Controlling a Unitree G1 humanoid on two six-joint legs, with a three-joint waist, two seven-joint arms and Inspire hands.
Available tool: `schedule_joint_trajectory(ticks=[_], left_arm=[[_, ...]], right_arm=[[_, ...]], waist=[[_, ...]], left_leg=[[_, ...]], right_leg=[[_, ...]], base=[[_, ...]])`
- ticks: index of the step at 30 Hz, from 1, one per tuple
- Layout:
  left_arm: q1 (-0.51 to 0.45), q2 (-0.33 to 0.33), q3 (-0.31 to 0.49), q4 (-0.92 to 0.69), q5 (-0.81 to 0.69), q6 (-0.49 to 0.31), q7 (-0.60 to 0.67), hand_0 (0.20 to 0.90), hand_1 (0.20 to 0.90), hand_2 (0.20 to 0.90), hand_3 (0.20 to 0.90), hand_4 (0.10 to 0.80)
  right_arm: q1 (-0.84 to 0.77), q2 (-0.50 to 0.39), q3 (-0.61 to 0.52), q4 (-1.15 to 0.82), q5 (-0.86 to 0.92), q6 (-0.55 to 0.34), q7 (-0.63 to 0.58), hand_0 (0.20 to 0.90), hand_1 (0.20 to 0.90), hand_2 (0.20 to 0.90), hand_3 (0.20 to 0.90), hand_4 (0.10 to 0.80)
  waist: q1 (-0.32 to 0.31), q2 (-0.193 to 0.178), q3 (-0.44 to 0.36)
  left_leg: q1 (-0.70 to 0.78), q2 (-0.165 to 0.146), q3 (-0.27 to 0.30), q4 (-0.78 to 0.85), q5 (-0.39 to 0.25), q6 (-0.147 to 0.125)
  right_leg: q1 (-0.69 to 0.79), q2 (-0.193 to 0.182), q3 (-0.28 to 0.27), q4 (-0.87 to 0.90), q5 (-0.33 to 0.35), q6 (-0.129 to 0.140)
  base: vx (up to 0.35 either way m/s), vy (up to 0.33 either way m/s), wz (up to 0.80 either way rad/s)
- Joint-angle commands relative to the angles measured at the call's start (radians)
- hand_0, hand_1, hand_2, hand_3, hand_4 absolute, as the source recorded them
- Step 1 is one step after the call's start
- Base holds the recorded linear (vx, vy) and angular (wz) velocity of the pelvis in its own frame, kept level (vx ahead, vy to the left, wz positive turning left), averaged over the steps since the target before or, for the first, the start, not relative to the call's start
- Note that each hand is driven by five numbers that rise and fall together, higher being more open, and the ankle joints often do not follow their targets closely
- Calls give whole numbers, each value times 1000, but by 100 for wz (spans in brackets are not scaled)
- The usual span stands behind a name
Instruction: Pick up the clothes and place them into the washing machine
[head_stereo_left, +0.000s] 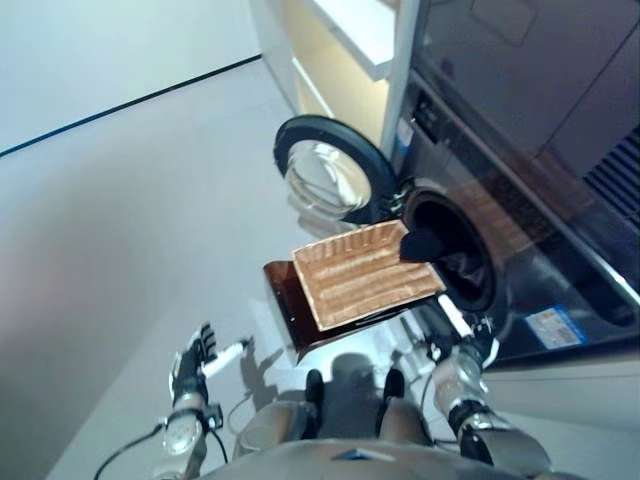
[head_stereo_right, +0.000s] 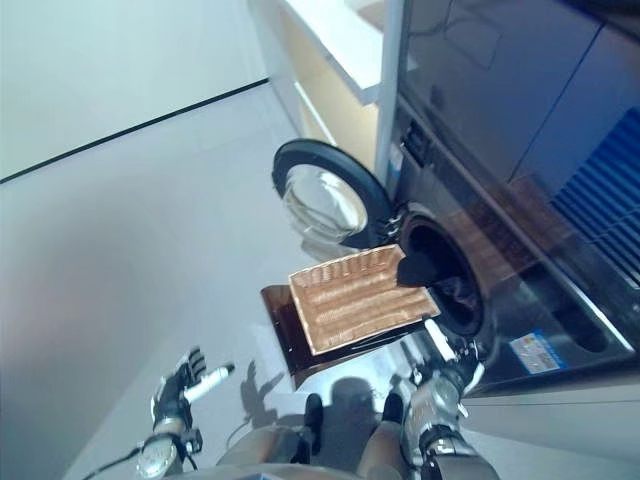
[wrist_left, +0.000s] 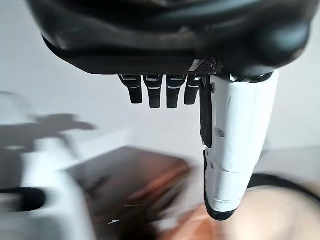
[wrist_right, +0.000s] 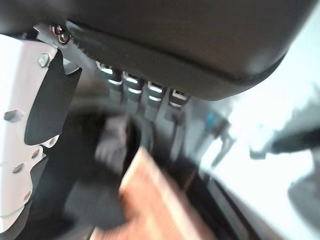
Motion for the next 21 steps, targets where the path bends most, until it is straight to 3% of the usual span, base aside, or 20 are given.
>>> schedule_joint_trajectory(ticks=[1, 5, 9, 12, 15, 18, 19, 21], left_arm=[[-37, 19, 22, 87, 125, -34, 44, 900, 900, 900, 900, 800], [-34, 26, 39, 199, 218, 1, 61, 900, 900, 900, 900, 800], [-14, 25, 95, 245, 204, 10, 61, 900, 900, 900, 900, 800], [-20, 28, 103, 222, 199, 11, 54, 900, 900, 900, 900, 800], [-40, 40, 104, 179, 171, 4, 63, 900, 900, 900, 900, 800], [-55, 45, 99, 162, 145, -1, 66, 900, 900, 900, 900, 800], [-68, 42, 97, 160, 123, -6, 79, 900, 900, 900, 900, 800], [-76, 35, 92, 161, 107, -9, 92, 900, 900, 900, 900, 800]], right_arm=[[72, -30, -18, 25, -151, 7, 9, 900, 900, 900, 900, 800], [160, -38, -65, 145, -239, 51, 11, 900, 900, 900, 900, 800], [223, -22, -85, 175, -279, 62, 15, 900, 900, 900, 900, 800], [231, -33, -65, 207, -314, 73, 23, 900, 900, 900, 900, 800], [209, -35, -49, 186, -301, 61, 13, 900, 900, 900, 900, 800], [194, -24, -35, 156, -285, 53, 4, 900, 900, 900, 900, 800], [185, -20, -37, 143, -285, 56, -10, 900, 900, 900, 900, 800], [179, -16, -27, 138, -301, 67, -21, 900, 900, 900, 900, 800]], waist=[[-21, -1, -55], [-42, -20, -92], [-54, -33, -113], [-58, -32, -98], [-82, -23, -43], [-104, -19, -19], [-105, -31, -24], [-112, -42, -21]], left_leg=[[-37, -8, -17, 41, -57, -62], [28, -5, -6, 11, -66, -57], [76, -8, 12, 17, -94, -39], [102, -6, 9, 38, -113, -21], [125, 1, -2, 67, -125, 7], [145, 6, -21, 73, -135, 6], [162, -6, -30, 71, -162, -7], [194, -4, -41, 73, -188, -25]], right_leg=[[110, -19, -9, -62, -32, 17], [149, -12, -5, -63, -36, 24], [165, -13, 15, -38, -46, 30], [147, -8, 18, 115, -70, 26], [42, 13, 52, 361, 27, 36], [-40, 40, 66, 381, 17, 17], [-65, 1, 47, 209, 18, 12], [-65, -40, 3, 44, 59, 26]], base=[[41, -13, -18], [58, -8, -1], [58, 15, -22], [-12, 46, -21], [-78, 47, -13], [73, -30, 2], [247, -156, 21], [317, -205, 38]])
